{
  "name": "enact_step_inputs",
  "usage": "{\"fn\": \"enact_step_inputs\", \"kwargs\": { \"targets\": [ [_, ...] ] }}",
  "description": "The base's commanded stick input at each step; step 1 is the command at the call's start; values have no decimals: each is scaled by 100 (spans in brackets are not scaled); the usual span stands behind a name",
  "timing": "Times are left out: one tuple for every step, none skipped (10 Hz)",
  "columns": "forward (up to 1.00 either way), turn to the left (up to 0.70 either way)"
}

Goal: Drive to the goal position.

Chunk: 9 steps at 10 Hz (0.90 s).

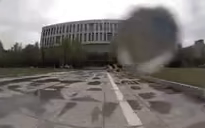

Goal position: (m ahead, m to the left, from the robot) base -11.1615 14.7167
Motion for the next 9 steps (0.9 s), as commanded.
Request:
{"fn": "enact_step_inputs", "kwargs": {
  "targets": [
    [70, 0],
    [70, 0],
    [70, 0],
    [70, 0],
    [70, 0],
    [70, 0],
    [70, 0],
    [70, 0],
    [70, 0]
  ]
}}
